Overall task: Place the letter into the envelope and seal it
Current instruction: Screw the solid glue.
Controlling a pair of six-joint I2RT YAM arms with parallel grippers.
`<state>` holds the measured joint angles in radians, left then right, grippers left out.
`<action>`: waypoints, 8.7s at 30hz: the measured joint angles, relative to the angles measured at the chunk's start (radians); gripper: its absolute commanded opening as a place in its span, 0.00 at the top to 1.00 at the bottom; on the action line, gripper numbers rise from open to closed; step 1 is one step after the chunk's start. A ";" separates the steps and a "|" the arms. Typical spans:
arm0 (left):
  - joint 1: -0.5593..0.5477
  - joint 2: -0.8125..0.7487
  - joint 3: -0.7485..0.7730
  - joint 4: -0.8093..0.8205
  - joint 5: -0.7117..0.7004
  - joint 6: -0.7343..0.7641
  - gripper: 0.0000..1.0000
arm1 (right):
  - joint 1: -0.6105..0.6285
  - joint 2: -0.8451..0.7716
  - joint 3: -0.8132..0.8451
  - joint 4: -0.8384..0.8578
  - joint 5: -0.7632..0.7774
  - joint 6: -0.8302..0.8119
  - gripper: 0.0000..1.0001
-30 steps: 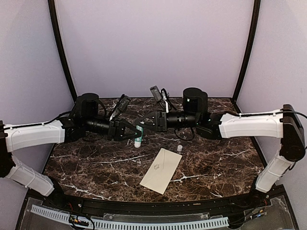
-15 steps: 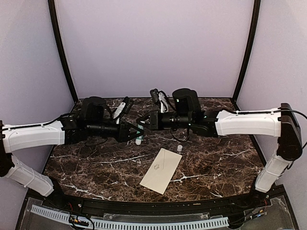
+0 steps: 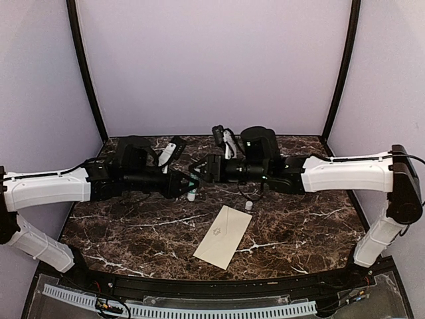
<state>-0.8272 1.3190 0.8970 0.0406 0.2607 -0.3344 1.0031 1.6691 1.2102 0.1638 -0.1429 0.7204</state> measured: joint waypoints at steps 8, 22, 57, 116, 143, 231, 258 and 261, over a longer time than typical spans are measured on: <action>0.037 -0.029 0.002 0.071 0.263 -0.030 1.00 | -0.083 -0.211 -0.149 0.205 -0.211 -0.054 0.40; 0.055 -0.055 -0.002 0.313 0.671 -0.180 1.00 | -0.092 -0.153 -0.160 0.435 -0.541 -0.025 0.48; 0.055 -0.041 -0.011 0.355 0.709 -0.195 1.00 | -0.070 -0.090 -0.157 0.576 -0.685 0.056 0.84; 0.088 -0.131 -0.028 0.119 0.621 -0.057 1.00 | -0.064 -0.014 -0.086 0.491 -0.702 0.014 0.86; 0.062 -0.143 -0.056 0.009 0.012 0.084 1.00 | -0.014 -0.014 0.043 0.054 -0.158 -0.080 0.50; 0.077 -0.157 -0.078 0.009 0.113 0.137 1.00 | -0.056 -0.133 -0.022 -0.002 -0.161 -0.190 0.43; 0.077 -0.089 -0.078 0.012 0.012 0.082 1.00 | 0.006 0.078 0.138 -0.059 -0.086 -0.109 0.69; 0.077 -0.089 -0.078 0.014 0.018 0.082 1.00 | 0.007 0.093 0.146 -0.060 -0.094 -0.109 0.70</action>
<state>-0.7506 1.2304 0.8188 0.0544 0.2790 -0.2523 1.0100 1.7626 1.3560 0.1043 -0.2367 0.6113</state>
